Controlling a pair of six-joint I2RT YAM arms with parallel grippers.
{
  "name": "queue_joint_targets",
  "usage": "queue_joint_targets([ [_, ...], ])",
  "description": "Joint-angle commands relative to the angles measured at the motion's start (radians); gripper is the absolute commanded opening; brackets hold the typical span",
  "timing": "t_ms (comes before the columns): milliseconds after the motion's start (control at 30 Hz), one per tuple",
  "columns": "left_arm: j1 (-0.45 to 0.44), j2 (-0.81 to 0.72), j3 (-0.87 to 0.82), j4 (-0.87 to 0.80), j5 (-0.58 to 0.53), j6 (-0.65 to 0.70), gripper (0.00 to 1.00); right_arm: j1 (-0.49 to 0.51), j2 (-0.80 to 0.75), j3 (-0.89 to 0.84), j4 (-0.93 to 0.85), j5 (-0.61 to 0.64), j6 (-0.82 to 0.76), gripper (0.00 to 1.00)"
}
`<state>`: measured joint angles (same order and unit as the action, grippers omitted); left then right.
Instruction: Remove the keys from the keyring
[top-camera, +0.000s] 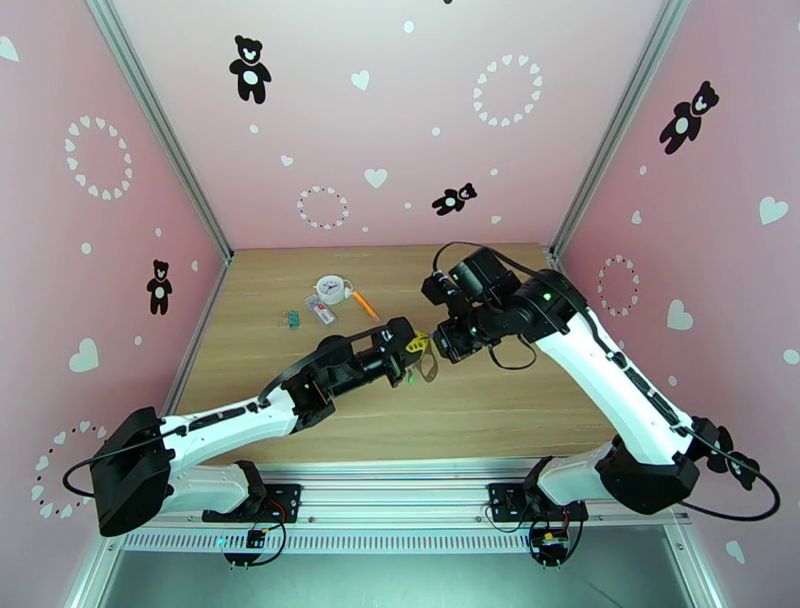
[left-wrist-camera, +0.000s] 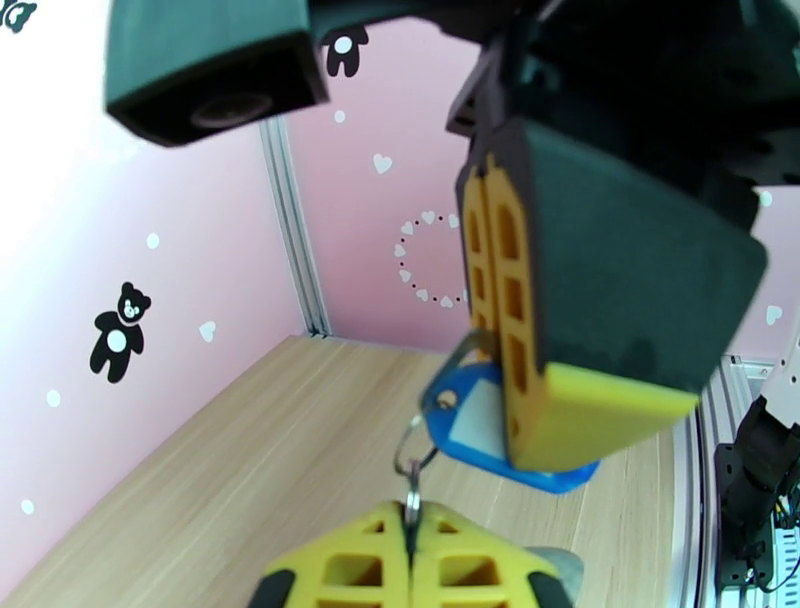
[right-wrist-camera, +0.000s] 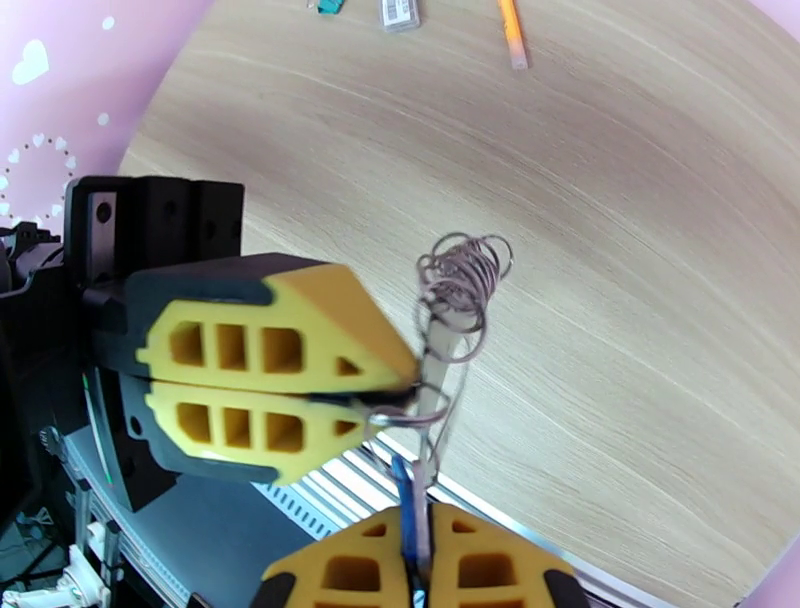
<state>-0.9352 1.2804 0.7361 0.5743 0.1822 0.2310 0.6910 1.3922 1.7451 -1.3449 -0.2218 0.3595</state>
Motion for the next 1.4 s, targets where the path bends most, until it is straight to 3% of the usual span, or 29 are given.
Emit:
queue_joint_targets([
  [0, 0.035, -0.052, -0.007, -0.022, 0.075, 0.028, 0.00, -0.043, -0.060, -0.051, 0.050, -0.084, 0.001, 0.06],
  [200, 0.092, -0.094, 0.015, -0.022, 0.215, -0.027, 0.00, -0.098, -0.161, -0.222, 0.243, -0.275, -0.028, 0.22],
  [367, 0.116, -0.099, 0.043, -0.031, 0.289, -0.051, 0.00, -0.152, -0.264, -0.335, 0.442, -0.364, -0.077, 0.32],
  [533, 0.165, -0.083, 0.072, 0.012, 0.381, -0.124, 0.00, -0.231, -0.379, -0.473, 0.745, -0.517, -0.150, 0.35],
  [867, 0.173, -0.030, 0.135, 0.113, 0.432, -0.238, 0.00, -0.310, -0.541, -0.764, 1.267, -0.596, -0.237, 0.36],
  [1067, 0.173, 0.001, 0.177, 0.106, 0.442, -0.265, 0.00, -0.350, -0.538, -0.816, 1.389, -0.686, -0.225, 0.35],
  [1367, 0.170, 0.035, 0.212, 0.134, 0.466, -0.298, 0.00, -0.350, -0.487, -0.756, 1.286, -0.762, -0.304, 0.34],
])
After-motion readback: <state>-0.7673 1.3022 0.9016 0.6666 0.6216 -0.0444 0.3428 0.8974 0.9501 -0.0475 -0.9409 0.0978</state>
